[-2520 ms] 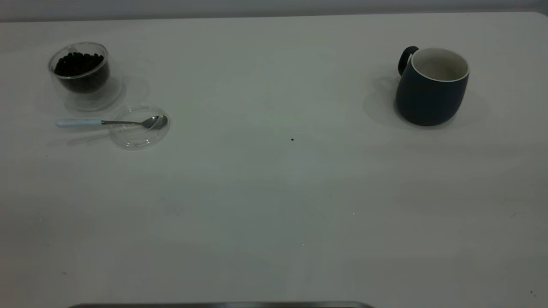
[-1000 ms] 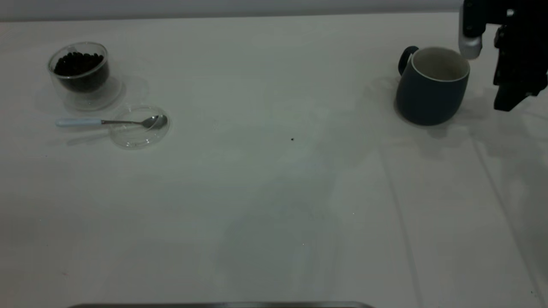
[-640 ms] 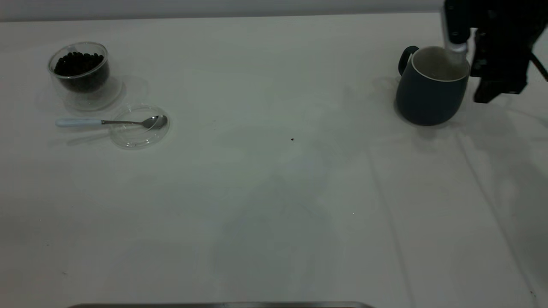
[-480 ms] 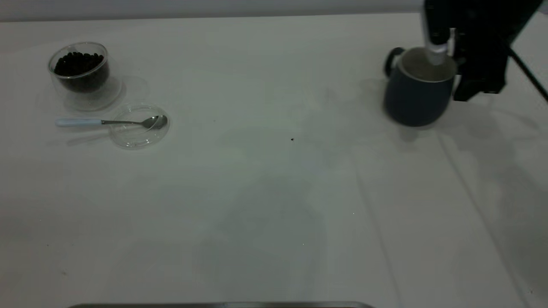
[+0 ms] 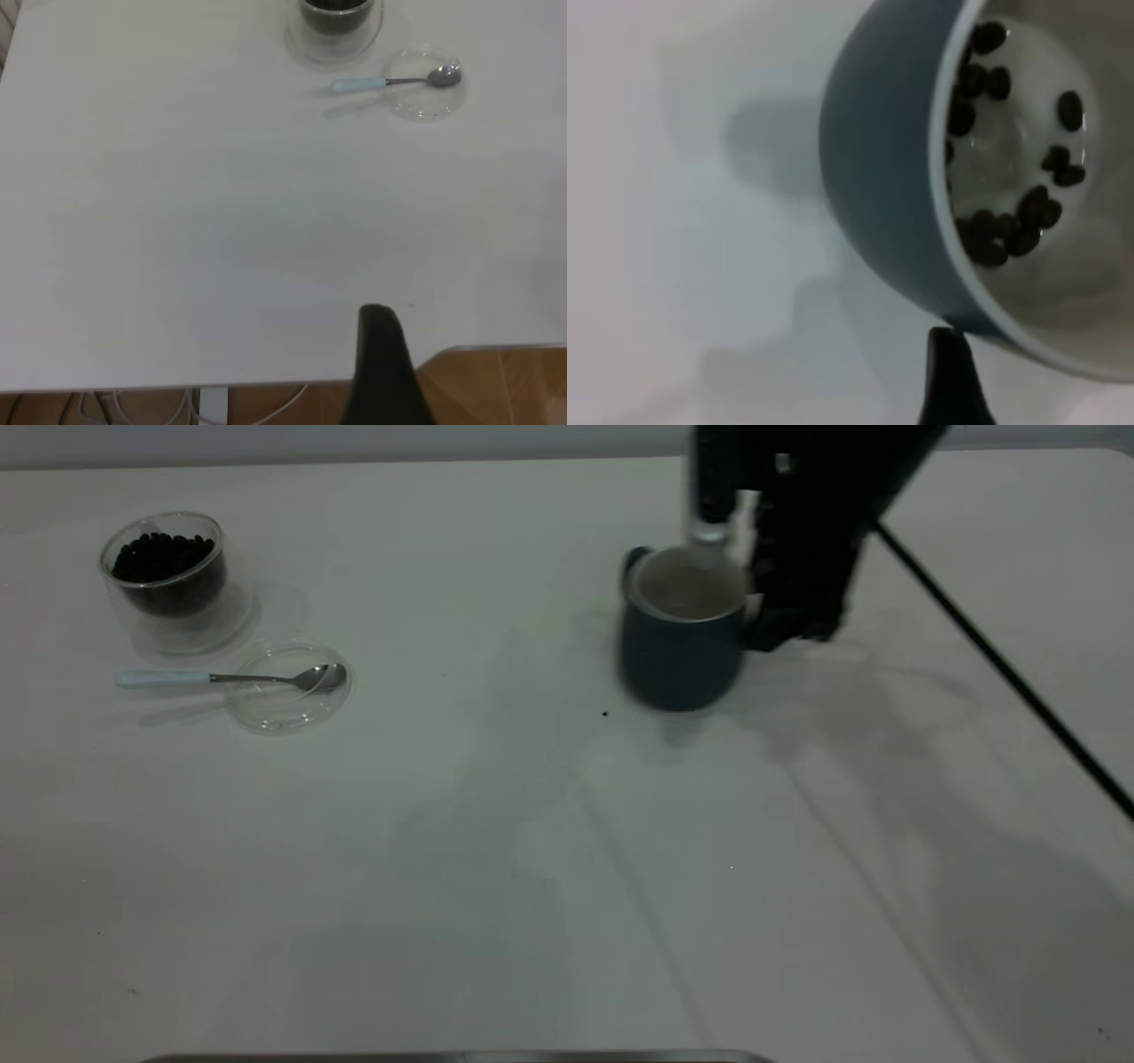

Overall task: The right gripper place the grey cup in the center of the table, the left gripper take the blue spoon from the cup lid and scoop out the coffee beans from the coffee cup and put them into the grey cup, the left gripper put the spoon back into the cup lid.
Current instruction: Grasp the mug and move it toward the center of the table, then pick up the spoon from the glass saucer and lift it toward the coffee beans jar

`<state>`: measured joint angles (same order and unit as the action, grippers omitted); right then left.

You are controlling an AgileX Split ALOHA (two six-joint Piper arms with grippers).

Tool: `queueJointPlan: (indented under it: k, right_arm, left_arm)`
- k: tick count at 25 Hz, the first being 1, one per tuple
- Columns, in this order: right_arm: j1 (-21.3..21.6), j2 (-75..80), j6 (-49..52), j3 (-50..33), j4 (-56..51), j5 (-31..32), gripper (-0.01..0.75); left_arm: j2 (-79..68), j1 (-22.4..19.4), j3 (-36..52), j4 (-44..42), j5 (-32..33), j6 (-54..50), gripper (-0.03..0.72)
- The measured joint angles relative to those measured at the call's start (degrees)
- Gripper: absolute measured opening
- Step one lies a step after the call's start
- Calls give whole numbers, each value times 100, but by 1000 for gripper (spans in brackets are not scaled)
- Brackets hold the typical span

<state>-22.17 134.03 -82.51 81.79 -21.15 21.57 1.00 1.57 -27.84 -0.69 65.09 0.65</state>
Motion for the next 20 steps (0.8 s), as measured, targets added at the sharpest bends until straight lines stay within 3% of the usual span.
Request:
queueJointPlan:
  k: [6, 11, 15, 20]
  right_arm:
    - [-644, 0, 7, 0, -1902, -604, 462]
    - [-691, -160, 145, 0, -3219, -649, 462]
    - [-489, -820, 826, 0, -3102, 148, 462]
    - [-258, -2087, 2631, 0, -1751, 1872, 462]
  left_arm:
    - [0, 0, 0, 0, 0, 0, 588]
    - [0, 0, 0, 0, 0, 0, 588]
    - [0, 0, 0, 0, 0, 0, 588]
    - [0, 0, 0, 0, 0, 0, 588]
